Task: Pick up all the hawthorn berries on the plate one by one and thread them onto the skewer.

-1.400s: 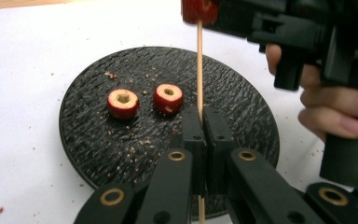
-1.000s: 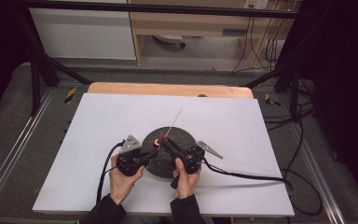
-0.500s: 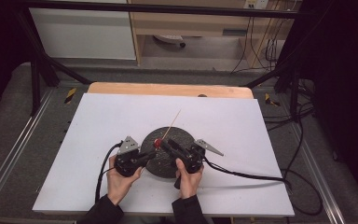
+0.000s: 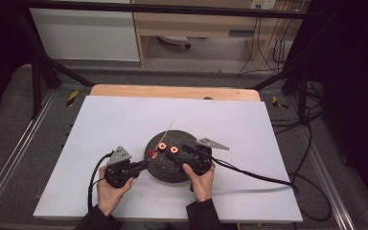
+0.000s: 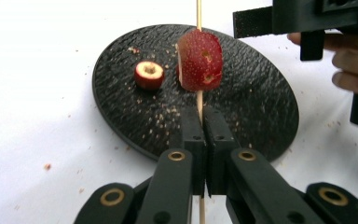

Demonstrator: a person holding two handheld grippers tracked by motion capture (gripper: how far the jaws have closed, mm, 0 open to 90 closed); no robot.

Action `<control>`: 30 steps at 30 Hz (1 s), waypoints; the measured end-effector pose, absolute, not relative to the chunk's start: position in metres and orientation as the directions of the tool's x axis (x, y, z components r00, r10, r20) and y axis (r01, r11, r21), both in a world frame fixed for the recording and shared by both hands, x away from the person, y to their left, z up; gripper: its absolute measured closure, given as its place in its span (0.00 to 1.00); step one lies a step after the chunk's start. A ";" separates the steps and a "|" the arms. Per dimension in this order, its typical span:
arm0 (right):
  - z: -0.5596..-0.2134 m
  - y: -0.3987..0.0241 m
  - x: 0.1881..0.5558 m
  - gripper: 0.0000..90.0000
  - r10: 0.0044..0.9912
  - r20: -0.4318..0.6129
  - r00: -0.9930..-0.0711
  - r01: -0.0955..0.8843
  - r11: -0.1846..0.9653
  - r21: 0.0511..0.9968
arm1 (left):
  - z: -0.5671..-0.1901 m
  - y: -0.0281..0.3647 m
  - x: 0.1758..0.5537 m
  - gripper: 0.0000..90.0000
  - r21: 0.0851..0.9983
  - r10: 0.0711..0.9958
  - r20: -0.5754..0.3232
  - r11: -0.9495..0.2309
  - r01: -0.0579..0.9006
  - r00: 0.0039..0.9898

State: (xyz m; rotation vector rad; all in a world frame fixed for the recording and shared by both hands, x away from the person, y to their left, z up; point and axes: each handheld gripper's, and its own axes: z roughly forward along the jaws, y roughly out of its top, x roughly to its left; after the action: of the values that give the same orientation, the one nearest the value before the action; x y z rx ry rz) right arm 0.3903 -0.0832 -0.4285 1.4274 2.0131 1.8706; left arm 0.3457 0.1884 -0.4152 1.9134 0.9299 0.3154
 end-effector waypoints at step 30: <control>-0.403 -0.085 0.426 0.13 0.705 0.209 -0.677 0.610 0.379 0.696 | -0.436 0.235 0.317 0.98 0.819 0.713 -0.134 -0.312 0.482 0.688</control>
State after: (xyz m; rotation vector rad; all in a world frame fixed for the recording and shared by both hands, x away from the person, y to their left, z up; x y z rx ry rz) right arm 0.4257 -0.0847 -0.4034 1.2009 2.5055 1.1825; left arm 0.3166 0.2352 -0.4360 1.9753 0.9230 0.3153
